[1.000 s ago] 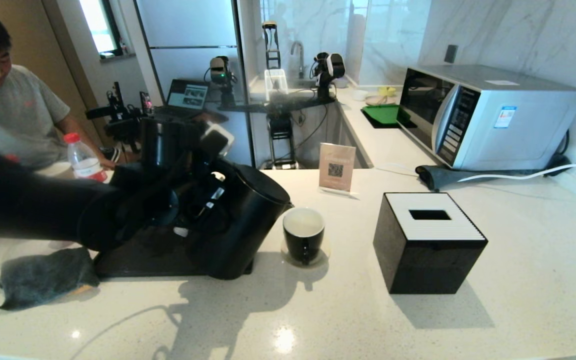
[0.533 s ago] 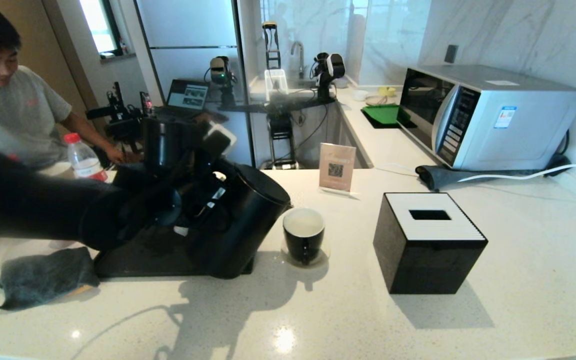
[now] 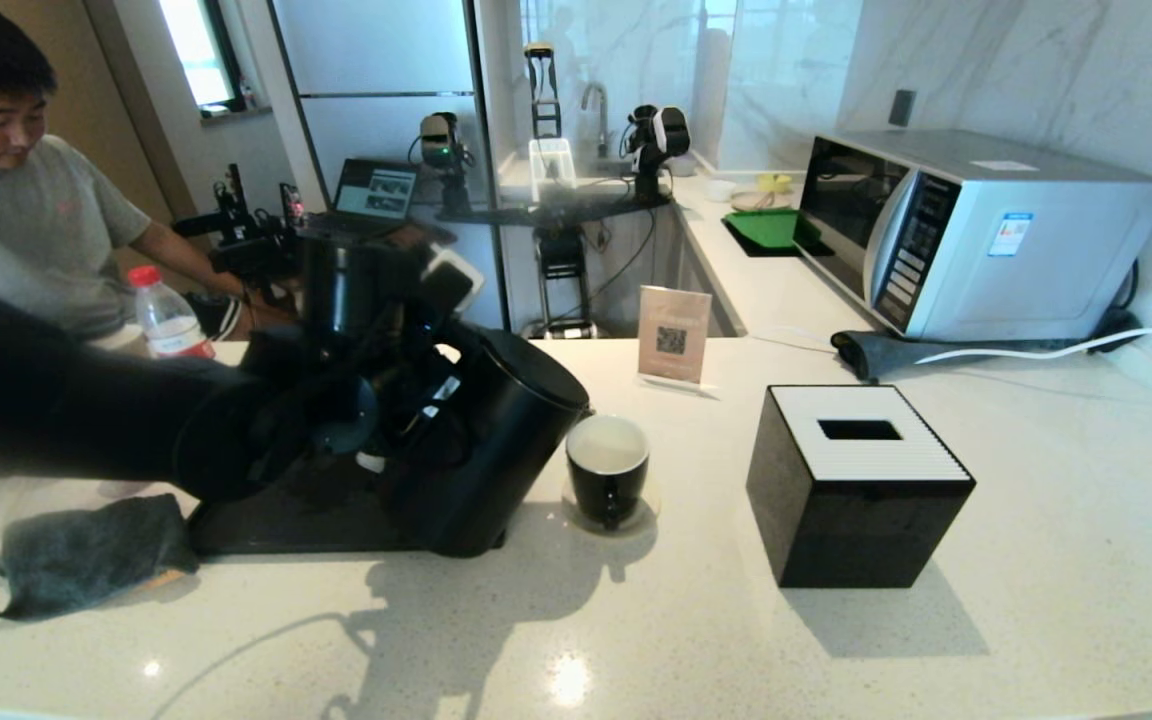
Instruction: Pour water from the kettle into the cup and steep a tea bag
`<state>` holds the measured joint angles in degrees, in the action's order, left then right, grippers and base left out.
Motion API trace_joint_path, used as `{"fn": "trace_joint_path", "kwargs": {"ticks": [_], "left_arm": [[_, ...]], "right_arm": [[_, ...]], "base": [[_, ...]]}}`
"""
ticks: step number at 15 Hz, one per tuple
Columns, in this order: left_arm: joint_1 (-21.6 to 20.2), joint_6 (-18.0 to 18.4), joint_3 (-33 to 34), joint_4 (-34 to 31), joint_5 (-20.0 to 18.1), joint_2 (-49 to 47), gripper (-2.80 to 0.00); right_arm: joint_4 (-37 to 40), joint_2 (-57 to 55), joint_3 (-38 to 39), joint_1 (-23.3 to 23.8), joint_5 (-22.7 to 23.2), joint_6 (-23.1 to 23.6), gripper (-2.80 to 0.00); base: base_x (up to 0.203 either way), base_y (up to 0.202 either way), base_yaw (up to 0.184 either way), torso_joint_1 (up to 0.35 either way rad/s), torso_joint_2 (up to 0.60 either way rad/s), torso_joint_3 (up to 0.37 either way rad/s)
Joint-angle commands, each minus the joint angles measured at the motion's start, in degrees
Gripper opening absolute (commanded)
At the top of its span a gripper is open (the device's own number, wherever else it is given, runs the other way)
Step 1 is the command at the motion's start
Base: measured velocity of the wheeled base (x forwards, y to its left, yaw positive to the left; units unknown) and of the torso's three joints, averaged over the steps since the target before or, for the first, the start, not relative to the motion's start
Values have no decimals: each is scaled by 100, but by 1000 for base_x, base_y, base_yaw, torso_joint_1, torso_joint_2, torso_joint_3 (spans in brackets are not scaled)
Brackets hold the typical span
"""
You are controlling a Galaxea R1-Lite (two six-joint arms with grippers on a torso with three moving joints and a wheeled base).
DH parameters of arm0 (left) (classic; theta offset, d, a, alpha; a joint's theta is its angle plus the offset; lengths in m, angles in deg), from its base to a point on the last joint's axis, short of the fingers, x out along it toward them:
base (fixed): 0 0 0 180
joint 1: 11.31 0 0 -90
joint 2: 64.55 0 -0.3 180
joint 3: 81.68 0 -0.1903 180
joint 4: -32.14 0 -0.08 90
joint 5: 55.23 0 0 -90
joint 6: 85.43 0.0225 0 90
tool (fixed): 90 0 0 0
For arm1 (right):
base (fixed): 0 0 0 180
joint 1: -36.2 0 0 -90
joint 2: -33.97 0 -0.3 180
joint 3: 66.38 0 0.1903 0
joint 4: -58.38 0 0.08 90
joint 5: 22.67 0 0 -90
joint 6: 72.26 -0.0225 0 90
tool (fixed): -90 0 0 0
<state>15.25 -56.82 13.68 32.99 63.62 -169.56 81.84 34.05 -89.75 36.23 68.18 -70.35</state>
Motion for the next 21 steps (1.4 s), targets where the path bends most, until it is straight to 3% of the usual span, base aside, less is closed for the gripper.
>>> {"fn": "trace_joint_path", "kwargs": {"ticks": [1, 21], "left_arm": [[51, 22, -25, -30, 18, -5, -280], [148, 39, -201, -197, 33, 61, -280]], "right_arm": [[-1, -7, -1, -2, 5, 3, -280], [-1, -7, 0, -2, 3, 3, -280]], "base": [[0, 0, 0, 0, 0, 0], [0, 0, 0, 0, 0, 0]]}}
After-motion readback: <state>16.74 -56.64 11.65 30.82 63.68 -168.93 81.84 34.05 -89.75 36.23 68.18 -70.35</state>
